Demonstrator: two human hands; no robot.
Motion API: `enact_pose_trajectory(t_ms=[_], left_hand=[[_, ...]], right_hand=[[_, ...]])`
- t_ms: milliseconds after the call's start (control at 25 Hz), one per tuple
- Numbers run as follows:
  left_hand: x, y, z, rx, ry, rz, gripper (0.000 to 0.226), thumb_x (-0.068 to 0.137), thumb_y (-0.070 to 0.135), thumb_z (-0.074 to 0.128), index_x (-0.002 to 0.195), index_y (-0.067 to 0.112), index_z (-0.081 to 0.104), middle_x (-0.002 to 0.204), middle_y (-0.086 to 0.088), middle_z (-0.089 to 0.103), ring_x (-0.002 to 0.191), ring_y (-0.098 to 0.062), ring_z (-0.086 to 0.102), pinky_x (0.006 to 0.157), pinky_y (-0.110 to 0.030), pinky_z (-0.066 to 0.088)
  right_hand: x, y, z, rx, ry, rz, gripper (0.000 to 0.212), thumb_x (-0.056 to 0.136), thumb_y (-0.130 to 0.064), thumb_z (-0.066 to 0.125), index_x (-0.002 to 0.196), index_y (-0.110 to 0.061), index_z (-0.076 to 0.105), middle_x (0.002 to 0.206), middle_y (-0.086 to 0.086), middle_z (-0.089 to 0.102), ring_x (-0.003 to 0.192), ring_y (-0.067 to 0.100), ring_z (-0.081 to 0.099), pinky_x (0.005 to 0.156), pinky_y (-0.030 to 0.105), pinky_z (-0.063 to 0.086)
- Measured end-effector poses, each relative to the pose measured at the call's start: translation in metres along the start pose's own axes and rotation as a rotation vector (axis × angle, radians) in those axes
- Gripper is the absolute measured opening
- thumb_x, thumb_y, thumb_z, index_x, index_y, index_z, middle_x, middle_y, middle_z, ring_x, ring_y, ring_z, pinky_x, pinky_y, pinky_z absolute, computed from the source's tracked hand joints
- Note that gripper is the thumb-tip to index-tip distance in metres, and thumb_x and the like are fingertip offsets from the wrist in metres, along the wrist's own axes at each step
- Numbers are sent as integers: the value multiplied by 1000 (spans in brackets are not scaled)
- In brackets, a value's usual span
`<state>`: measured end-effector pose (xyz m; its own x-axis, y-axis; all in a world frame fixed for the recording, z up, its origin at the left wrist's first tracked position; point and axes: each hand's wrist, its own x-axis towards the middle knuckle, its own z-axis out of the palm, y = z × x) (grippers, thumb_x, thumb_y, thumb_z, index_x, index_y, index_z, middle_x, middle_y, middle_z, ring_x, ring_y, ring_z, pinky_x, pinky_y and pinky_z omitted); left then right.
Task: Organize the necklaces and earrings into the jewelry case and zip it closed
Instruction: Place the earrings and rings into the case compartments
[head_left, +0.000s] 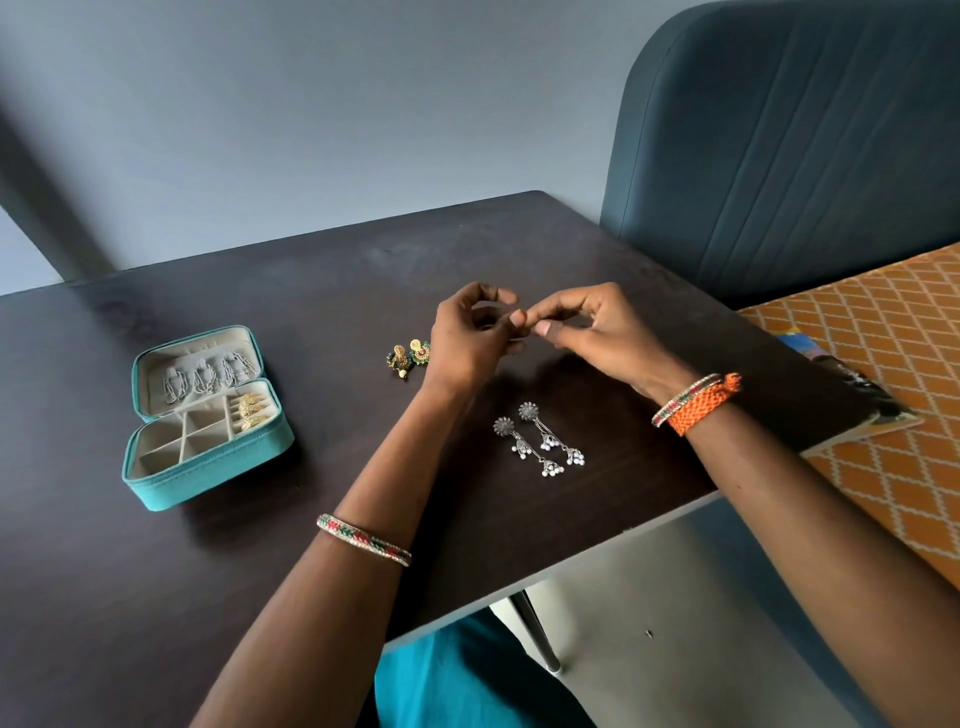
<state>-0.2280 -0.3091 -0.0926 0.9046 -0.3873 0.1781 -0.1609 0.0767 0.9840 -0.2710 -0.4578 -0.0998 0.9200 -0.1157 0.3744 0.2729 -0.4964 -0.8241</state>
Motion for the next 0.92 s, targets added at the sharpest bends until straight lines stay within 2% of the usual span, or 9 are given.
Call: enact_pose_trajectory(t_ms=[120, 200, 280, 480, 560, 640, 720, 800, 920], left_hand=[[-3, 4, 1, -161, 33, -85, 20, 91, -7, 51, 111, -9, 54, 79, -13, 62, 59, -7, 65, 67, -22, 57], [-4, 9, 2, -252, 35, -144, 25, 93, -10, 45, 117, -11, 51, 82, -13, 62, 69, -13, 64, 70, -21, 56], [-4, 13, 3, -319, 39, -202, 29, 93, -13, 39, 121, -10, 48, 87, -14, 62, 79, -20, 63, 74, -24, 56], [-7, 21, 4, -398, 42, -260, 45, 92, -17, 31, 134, -1, 36, 106, -19, 60, 87, -22, 65, 79, -30, 55], [-8, 22, 6, -412, 37, -269, 50, 94, -15, 30, 140, 3, 30, 121, -24, 55, 105, -29, 62, 84, -32, 52], [-8, 21, 7, -442, 31, -280, 54, 94, -15, 30, 143, 7, 24, 124, -24, 51, 121, -33, 54, 87, -33, 50], [-7, 20, 8, -451, 6, -281, 54, 94, -15, 31, 143, 7, 25, 122, -23, 50, 116, -31, 56, 85, -32, 51], [-6, 19, 8, -407, -25, -280, 46, 94, -14, 34, 137, 0, 34, 116, -22, 54, 95, -24, 61, 79, -27, 54], [-9, 18, 8, -344, -85, -279, 30, 93, -16, 35, 118, -7, 49, 91, -15, 59, 76, -16, 60, 73, -25, 56]], right_hand=[[3, 10, -6, -59, 152, -27, 20, 83, -2, 64, 80, -20, 73, 81, -5, 72, 74, 3, 65, 71, 20, 48], [4, 14, -8, -104, 213, -46, 16, 83, -10, 65, 79, -23, 72, 79, -5, 72, 72, 6, 65, 69, 22, 47], [2, 12, -4, -80, 144, -85, 6, 82, -16, 69, 85, -16, 74, 82, -2, 73, 73, 6, 63, 69, 18, 45], [-2, 7, 3, -168, 94, -203, 14, 79, -15, 74, 93, -13, 73, 82, -5, 66, 69, 1, 56, 62, 7, 37], [-1, 8, 3, -200, 92, -199, 12, 80, -14, 74, 92, -14, 74, 81, -7, 64, 69, 1, 56, 60, 7, 36], [-1, 7, 4, -193, 92, -184, 8, 81, -11, 72, 88, -14, 73, 79, -12, 63, 70, -2, 57, 62, 6, 36], [-1, 5, 6, -176, 93, -170, 8, 82, -7, 69, 85, -14, 71, 79, -13, 63, 71, -4, 57, 63, 6, 37], [-1, 4, 6, -140, 76, -142, 7, 83, -3, 65, 83, -10, 68, 77, -11, 63, 67, -7, 55, 64, 7, 37], [1, 6, 5, -81, 66, -123, 15, 84, -7, 57, 77, -20, 61, 73, -9, 59, 67, -2, 53, 67, 17, 41]])
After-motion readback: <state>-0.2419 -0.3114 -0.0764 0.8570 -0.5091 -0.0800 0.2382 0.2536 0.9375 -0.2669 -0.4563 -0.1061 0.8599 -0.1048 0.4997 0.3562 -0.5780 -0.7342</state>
